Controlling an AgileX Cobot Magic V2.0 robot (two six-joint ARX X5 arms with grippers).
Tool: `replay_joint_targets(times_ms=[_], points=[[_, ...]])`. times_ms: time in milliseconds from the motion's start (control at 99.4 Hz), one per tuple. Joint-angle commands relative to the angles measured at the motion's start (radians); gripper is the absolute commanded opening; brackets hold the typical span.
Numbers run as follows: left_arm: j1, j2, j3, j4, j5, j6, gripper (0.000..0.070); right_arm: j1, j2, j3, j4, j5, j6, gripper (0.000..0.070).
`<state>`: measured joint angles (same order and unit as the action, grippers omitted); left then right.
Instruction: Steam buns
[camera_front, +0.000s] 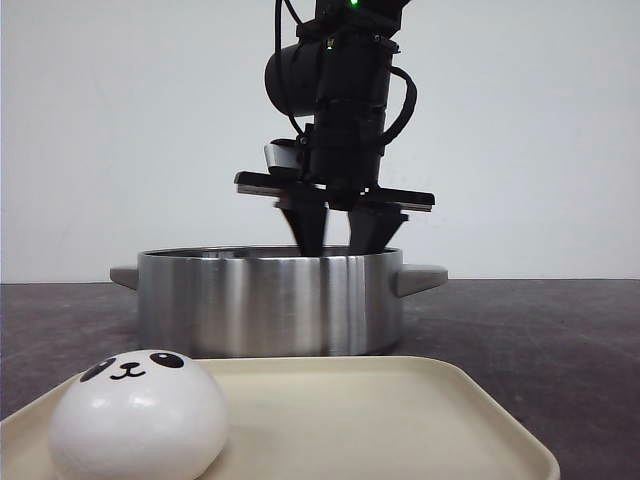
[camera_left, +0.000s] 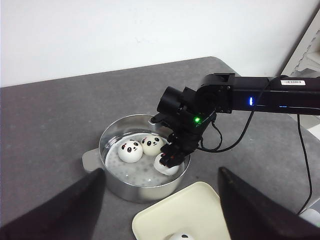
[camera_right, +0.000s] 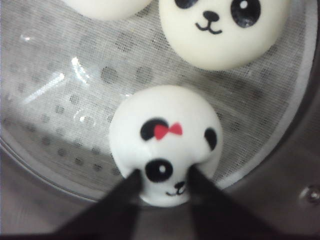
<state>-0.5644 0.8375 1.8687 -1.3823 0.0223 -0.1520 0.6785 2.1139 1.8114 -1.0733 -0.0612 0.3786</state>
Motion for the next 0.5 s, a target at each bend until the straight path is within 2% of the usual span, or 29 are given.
replay_joint_targets(times_ms=[0, 241, 493], points=[[-0.006, 0.008, 0.015, 0.005, -0.005, 0.009, 0.0404, 0.007, 0.024, 0.023, 0.006, 0.000, 0.023, 0.0413], [-0.006, 0.008, 0.007, -0.019, -0.005, 0.008, 0.0404, 0.006, 0.023, 0.066, 0.002, 0.008, 0.035, 0.0420], [-0.006, 0.008, -0.027, -0.052, -0.005, 0.001, 0.0404, 0.029, -0.011, 0.300, -0.045, 0.009, -0.039, 0.0418]])
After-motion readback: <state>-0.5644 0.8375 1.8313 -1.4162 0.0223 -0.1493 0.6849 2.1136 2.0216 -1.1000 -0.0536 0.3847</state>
